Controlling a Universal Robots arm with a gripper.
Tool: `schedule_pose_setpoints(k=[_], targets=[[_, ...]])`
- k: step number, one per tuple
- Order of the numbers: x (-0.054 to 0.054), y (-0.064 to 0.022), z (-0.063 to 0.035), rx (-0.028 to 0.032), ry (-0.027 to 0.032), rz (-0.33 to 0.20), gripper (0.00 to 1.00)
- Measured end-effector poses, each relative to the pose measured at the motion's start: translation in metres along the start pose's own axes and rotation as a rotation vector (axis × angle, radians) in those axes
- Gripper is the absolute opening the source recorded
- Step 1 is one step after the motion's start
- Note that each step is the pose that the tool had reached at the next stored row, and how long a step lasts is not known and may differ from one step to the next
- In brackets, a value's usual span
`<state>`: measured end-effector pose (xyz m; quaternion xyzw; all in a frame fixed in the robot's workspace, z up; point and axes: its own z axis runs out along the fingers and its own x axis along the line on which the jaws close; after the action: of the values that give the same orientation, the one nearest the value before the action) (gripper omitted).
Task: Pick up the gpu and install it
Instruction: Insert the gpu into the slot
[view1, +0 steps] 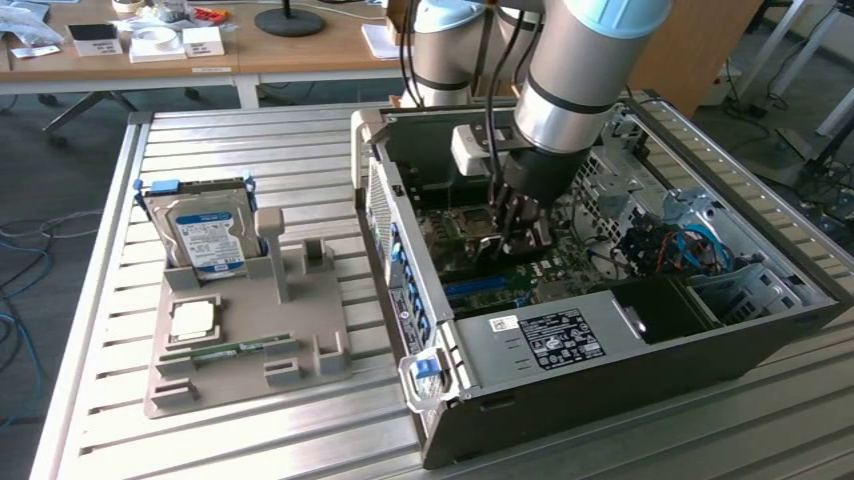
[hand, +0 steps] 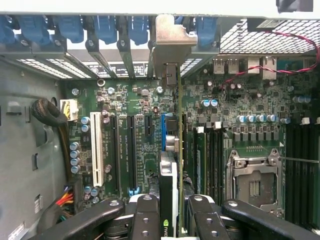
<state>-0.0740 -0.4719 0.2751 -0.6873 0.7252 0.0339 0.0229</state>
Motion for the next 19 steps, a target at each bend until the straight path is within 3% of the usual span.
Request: schedule_pose_setpoints(k=[19], targets=[[0.0008, 0.0003, 0.0099, -0.0001, 0.0001, 0.000, 0.27]])
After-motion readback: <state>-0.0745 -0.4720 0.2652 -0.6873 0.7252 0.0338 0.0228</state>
